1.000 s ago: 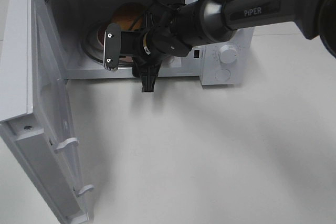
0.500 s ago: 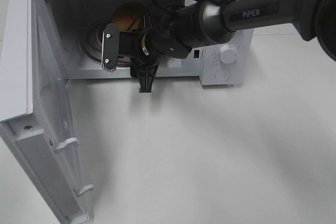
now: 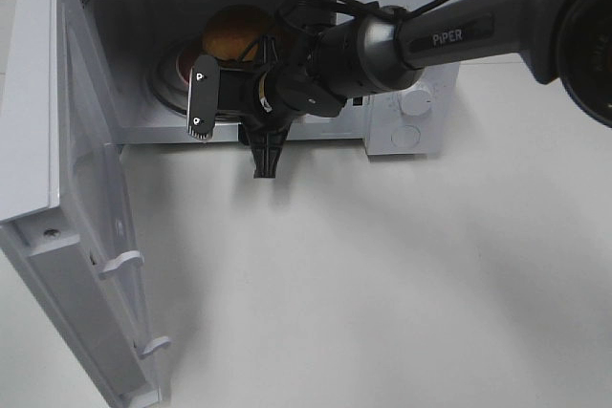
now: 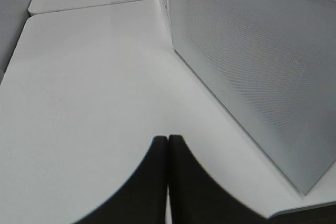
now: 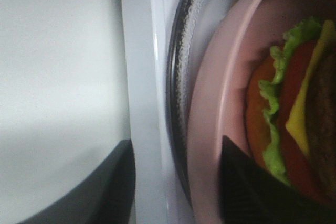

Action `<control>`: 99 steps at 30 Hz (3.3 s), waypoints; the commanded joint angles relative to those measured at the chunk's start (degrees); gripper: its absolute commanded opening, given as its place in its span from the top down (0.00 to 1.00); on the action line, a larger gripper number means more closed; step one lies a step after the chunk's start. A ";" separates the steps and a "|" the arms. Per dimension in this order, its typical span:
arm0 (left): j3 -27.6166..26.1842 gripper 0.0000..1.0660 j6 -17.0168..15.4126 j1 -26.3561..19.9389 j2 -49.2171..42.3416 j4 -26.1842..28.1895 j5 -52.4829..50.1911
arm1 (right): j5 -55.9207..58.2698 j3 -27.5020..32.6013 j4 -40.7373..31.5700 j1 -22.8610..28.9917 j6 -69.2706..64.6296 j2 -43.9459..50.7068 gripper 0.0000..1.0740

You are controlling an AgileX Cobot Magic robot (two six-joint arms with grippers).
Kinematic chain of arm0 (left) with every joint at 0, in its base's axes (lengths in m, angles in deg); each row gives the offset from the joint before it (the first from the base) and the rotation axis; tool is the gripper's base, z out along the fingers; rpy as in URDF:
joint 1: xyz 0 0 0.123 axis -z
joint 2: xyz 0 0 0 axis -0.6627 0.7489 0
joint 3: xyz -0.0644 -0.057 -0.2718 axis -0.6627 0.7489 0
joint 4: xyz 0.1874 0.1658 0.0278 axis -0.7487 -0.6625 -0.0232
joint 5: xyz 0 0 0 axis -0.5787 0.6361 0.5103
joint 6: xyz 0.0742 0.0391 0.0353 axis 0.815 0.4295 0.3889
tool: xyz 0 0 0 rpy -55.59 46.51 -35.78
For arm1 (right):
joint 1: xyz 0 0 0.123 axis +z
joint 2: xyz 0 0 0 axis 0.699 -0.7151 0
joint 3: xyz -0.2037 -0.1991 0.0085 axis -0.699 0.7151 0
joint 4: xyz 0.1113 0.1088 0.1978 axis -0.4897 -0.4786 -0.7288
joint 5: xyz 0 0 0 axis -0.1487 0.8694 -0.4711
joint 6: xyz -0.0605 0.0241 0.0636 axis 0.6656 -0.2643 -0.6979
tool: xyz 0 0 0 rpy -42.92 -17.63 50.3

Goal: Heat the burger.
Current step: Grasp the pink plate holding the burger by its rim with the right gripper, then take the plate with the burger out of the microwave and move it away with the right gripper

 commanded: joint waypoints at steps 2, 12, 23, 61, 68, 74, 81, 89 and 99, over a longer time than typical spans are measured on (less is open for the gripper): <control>0.17 1.00 -0.52 0.29 -1.20 0.11 -0.80 | 0.11 0.11 0.06 0.00 0.52 1.20 0.42; 0.17 1.00 -0.52 0.29 -1.20 0.11 -0.80 | 0.11 0.11 0.06 0.00 0.52 1.20 0.42; 0.17 1.00 -0.52 0.29 -1.20 0.11 -0.80 | 0.11 0.11 0.06 0.00 0.52 1.20 0.42; 0.17 1.00 -0.52 0.29 -1.20 0.11 -0.80 | 0.11 0.11 0.06 0.00 0.52 1.20 0.42; 0.17 1.00 -0.52 0.29 -1.20 0.11 -0.80 | 0.11 0.11 0.06 0.00 0.52 1.20 0.42; 0.17 1.00 -0.52 0.29 -1.20 0.11 -0.80 | 0.11 0.11 0.06 0.00 0.52 1.20 0.42; 0.17 1.00 -0.52 0.29 -1.20 0.11 -0.80 | 0.11 0.11 0.06 0.00 0.52 1.20 0.42; 0.17 1.00 -0.52 0.29 -1.20 0.11 -0.80 | 0.11 0.11 0.06 0.00 0.52 1.20 0.42; 0.17 1.00 -0.52 0.29 -1.20 0.11 -0.80 | 0.11 0.11 0.06 0.00 0.52 1.20 0.42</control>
